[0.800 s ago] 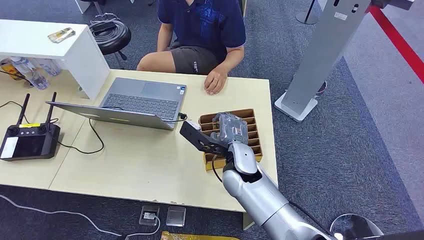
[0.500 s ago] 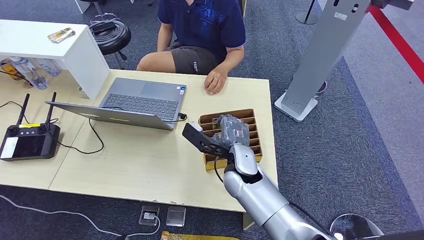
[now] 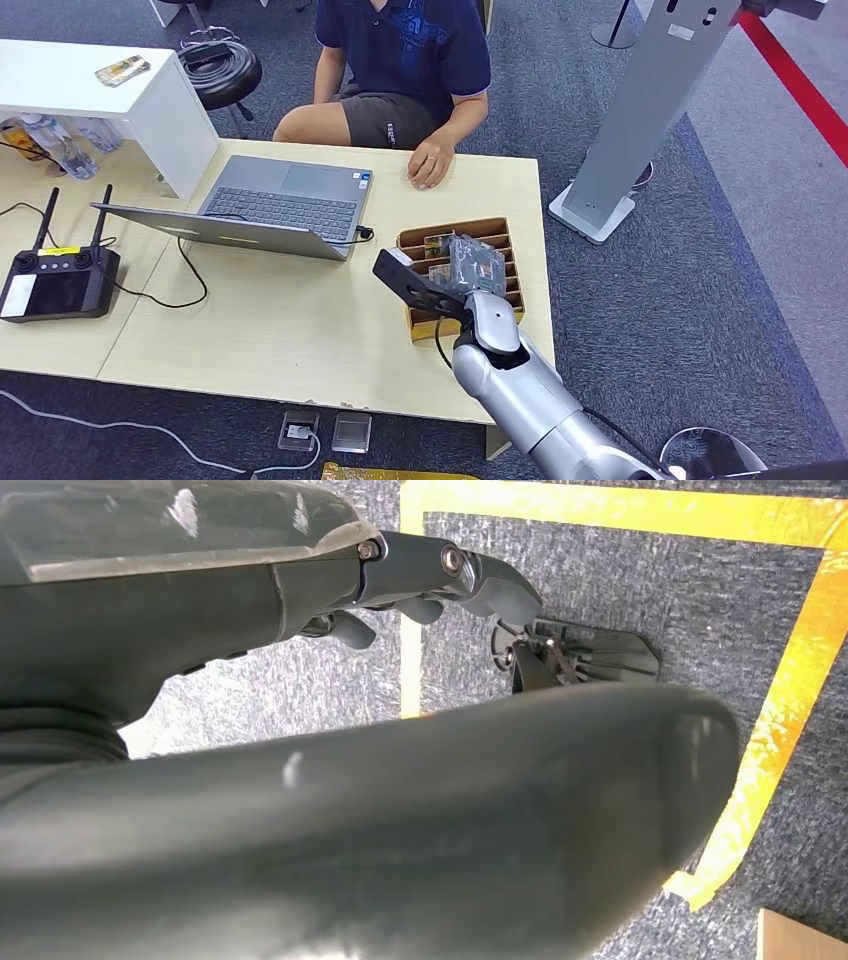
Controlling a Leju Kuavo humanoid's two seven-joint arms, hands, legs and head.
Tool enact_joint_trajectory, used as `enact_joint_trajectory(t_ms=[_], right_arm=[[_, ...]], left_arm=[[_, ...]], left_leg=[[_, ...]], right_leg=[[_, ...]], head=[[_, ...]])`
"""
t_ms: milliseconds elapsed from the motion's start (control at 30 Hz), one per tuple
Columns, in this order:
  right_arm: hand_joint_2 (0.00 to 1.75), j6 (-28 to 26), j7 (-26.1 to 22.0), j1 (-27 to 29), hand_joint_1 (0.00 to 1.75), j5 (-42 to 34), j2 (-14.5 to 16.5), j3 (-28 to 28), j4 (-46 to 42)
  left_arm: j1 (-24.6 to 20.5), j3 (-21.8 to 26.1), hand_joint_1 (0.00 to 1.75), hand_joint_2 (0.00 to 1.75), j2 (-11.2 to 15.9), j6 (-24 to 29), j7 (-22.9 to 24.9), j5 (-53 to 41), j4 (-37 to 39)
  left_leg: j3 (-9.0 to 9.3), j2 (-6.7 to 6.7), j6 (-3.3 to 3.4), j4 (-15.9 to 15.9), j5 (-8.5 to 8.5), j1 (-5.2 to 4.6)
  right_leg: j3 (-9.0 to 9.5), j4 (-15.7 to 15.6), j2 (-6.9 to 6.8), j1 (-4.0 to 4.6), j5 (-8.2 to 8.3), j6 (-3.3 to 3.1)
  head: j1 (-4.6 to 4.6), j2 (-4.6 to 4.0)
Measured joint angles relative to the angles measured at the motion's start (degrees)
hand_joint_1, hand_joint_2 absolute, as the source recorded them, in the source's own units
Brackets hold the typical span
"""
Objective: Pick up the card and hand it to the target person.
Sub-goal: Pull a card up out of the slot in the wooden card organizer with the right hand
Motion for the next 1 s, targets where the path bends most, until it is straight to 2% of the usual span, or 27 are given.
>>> enact_joint_trajectory(t_ms=[1000], right_arm=[[1.75, 1.21, 0.53, 1.7, 0.93, 0.71, -0.56, -0.49, -2.05]], left_arm=[[-0.08, -0.95, 0.0, 0.0, 0.11, -0.42, -0.06, -0.41, 0.05]], left_leg=[[0.04, 0.0, 0.01, -0.07, 0.05, -0.01]], right_leg=[[0.03, -0.06, -0.01, -0.01, 0.04, -0.01]], head=[[0.0, 0.0]])
